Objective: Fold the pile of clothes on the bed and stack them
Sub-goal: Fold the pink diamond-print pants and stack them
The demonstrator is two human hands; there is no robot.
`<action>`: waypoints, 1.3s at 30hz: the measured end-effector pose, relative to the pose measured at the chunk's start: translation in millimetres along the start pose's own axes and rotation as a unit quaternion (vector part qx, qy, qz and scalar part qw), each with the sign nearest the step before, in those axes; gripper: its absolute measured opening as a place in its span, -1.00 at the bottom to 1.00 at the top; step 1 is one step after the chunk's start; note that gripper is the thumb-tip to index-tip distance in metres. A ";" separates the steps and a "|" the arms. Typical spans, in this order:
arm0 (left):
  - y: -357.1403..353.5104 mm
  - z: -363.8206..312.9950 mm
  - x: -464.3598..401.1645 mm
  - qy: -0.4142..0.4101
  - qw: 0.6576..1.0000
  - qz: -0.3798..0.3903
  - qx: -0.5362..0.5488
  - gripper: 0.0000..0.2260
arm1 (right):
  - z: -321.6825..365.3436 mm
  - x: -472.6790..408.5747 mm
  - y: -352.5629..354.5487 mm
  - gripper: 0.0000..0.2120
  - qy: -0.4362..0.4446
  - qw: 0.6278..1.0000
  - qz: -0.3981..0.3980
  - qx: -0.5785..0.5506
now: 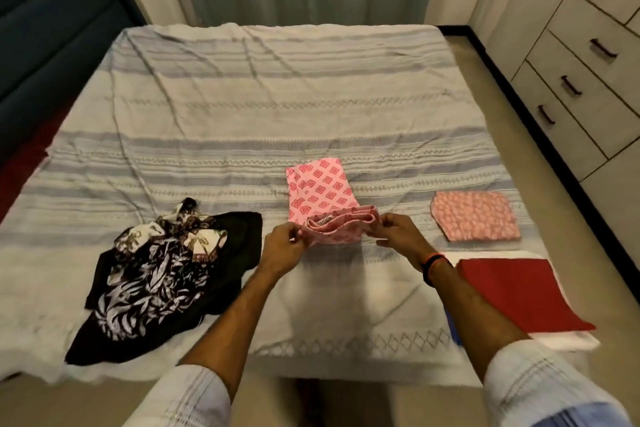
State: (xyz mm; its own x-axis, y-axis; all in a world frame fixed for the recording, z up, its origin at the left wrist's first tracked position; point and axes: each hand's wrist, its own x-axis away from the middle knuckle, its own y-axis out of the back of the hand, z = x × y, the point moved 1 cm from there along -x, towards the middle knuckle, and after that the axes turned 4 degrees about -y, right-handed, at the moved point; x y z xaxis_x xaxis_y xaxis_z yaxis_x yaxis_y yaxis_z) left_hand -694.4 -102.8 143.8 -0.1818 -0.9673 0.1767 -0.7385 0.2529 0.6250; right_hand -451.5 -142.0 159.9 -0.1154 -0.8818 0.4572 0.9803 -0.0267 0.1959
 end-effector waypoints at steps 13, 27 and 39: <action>-58.5 17.1 110.0 0.047 0.998 -0.001 -0.031 -0.75 | -87.7 67.5 6.4 -0.77 0.005 0.996 0.019 0.083; -107.5 41.6 174.5 0.122 0.990 0.046 -0.051 -0.76 | -161.7 106.8 6.7 -0.80 -0.051 0.987 0.035 0.145; -125.3 45.8 161.0 0.159 0.986 0.047 -0.004 -0.76 | -173.3 92.2 8.9 -0.71 -0.059 0.991 0.034 0.114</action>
State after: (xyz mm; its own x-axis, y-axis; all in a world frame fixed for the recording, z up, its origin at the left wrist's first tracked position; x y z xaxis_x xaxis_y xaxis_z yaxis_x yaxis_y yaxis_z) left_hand -660.9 -291.0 59.1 -0.0345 -0.8859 0.4625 -0.7222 0.3420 0.6012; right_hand -425.6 -305.1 53.5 -0.0823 -0.8166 0.5713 0.9265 0.1486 0.3458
